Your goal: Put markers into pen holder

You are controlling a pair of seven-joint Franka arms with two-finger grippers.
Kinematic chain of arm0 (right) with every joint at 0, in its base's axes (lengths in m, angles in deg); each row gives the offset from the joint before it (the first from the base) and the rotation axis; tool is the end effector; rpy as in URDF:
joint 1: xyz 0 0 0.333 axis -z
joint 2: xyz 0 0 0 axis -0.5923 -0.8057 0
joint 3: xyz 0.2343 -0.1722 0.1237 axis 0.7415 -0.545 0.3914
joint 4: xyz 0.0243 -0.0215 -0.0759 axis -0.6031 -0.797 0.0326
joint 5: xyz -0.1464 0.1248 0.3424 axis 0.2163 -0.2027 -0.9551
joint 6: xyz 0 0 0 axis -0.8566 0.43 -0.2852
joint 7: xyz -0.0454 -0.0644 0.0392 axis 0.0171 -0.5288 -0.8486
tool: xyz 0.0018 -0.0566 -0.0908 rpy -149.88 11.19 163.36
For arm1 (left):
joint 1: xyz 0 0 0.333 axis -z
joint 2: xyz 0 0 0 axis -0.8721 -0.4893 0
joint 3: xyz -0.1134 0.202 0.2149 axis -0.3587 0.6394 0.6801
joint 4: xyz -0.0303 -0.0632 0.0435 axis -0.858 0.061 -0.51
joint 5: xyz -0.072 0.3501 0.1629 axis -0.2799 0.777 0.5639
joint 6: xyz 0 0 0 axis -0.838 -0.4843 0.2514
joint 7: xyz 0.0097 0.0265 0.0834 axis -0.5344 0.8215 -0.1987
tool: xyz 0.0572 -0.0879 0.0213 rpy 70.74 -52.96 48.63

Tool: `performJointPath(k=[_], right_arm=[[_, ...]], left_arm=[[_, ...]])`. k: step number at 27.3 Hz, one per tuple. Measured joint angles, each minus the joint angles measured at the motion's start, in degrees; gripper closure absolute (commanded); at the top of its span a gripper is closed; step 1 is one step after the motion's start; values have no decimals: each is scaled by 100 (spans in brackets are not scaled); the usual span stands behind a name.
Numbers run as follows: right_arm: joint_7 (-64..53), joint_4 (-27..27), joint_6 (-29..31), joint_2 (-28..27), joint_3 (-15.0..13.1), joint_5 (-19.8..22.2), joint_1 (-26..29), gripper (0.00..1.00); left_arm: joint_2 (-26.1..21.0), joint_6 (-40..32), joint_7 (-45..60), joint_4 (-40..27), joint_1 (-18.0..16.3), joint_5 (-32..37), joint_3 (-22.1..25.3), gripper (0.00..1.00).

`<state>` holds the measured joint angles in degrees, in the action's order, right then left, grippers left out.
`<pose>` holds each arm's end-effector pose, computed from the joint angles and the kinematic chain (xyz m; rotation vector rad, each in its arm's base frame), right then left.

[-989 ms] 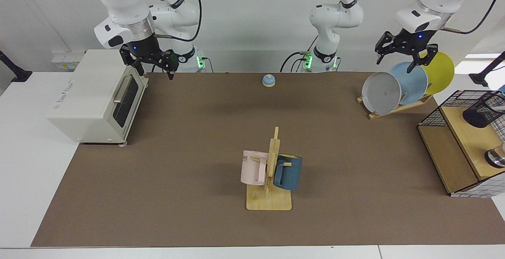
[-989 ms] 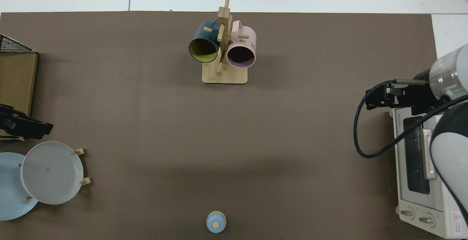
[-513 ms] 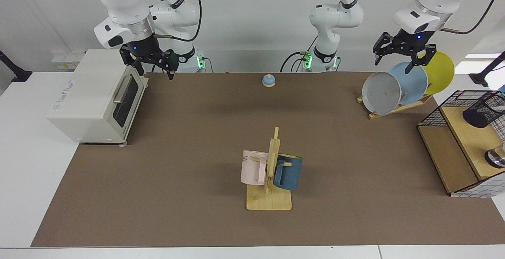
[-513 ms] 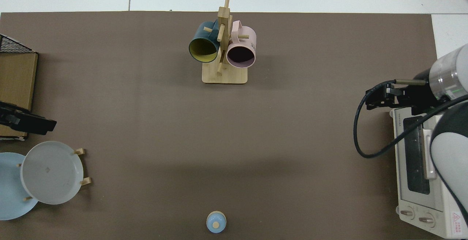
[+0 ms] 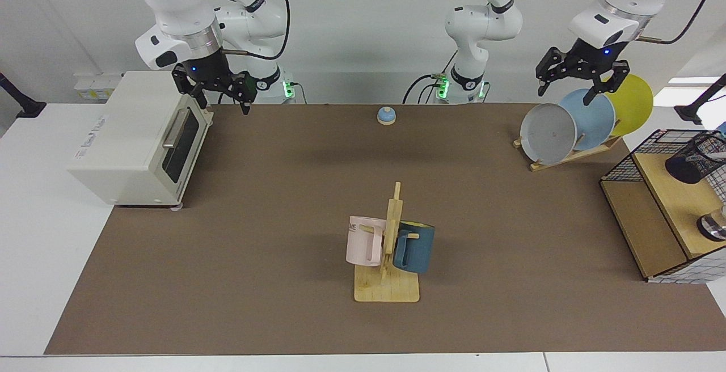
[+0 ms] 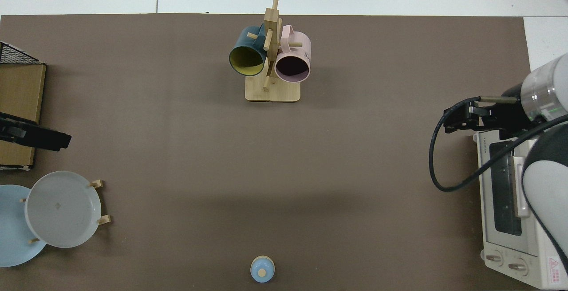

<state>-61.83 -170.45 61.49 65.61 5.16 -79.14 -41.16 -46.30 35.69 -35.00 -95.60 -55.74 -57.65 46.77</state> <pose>0.5470 0.0734 0.6329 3.0957 -0.2487 -0.0807 0.5369 -0.0248 0.6685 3.0759 -0.4562 -0.0029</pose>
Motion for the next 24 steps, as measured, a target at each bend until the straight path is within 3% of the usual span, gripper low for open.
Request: performJointPath(k=[24], right_arm=[[0, 0, 0, 0, 0, 0, 0, 0]], left_arm=[[-5, -80, 307, 3, 0, 0, -87, 0]])
